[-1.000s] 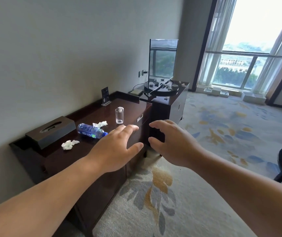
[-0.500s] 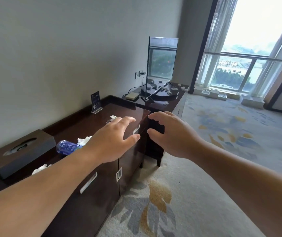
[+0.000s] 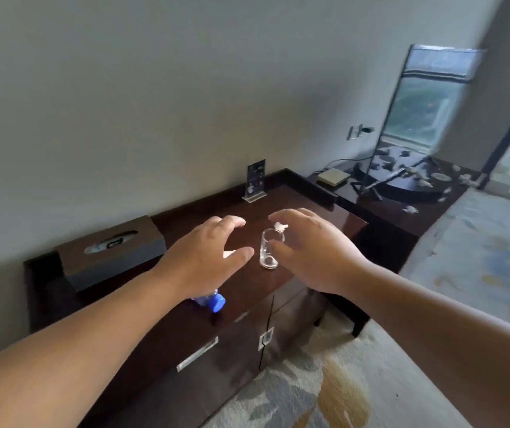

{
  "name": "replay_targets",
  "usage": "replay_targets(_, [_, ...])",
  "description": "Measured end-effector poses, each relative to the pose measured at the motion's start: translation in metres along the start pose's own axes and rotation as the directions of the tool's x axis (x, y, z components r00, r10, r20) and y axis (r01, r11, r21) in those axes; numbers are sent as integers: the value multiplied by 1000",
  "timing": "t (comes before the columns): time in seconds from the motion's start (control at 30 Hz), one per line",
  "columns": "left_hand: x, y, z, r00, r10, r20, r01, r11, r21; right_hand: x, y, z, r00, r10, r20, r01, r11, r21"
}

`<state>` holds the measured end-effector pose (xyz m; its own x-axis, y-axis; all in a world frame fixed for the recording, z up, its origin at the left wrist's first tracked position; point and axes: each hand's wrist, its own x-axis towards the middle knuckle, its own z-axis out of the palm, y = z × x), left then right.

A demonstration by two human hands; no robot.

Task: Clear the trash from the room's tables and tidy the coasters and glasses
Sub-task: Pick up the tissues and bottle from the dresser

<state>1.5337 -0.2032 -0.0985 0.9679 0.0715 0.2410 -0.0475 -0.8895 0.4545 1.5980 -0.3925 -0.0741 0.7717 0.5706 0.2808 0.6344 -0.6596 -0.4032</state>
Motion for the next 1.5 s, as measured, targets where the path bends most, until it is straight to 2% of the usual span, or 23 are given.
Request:
replay_targets(0.3, [6,-36,-12,943,-292,-160,307,948,85,86,9,40,955,-267,129,248,958,144])
replay_targets(0.47, [-11,-68,-20,881,-427,-201,453,885,106,117,-15,75,892,-397,217,343,906,247])
replay_targets(0.6, [-21,-102,-22,843,-488,-226,516,853,81,138,-39,105,848,-456,270,381,879,287])
replay_targets(0.77, [-24,-146,-22,804,-558,-205,577,816,38,155,-58,141,803,-482,351,398,872,285])
replay_targets(0.97, [-16,-185,-2,776,-616,-135,625,780,29,175,-58,180,789,-450,418,362,891,275])
replay_targets(1.17, [-9,-206,29,700,-714,-34,714,697,59,185,-44,214,760,-401,512,310,915,257])
replay_targets(1.37, [-1,-214,57,625,-780,-11,779,624,64,195,-33,241,700,-415,581,308,910,279])
replay_targets(1.5, [-2,-223,73,579,-815,-23,810,571,132,197,-24,254,679,-413,607,297,911,288])
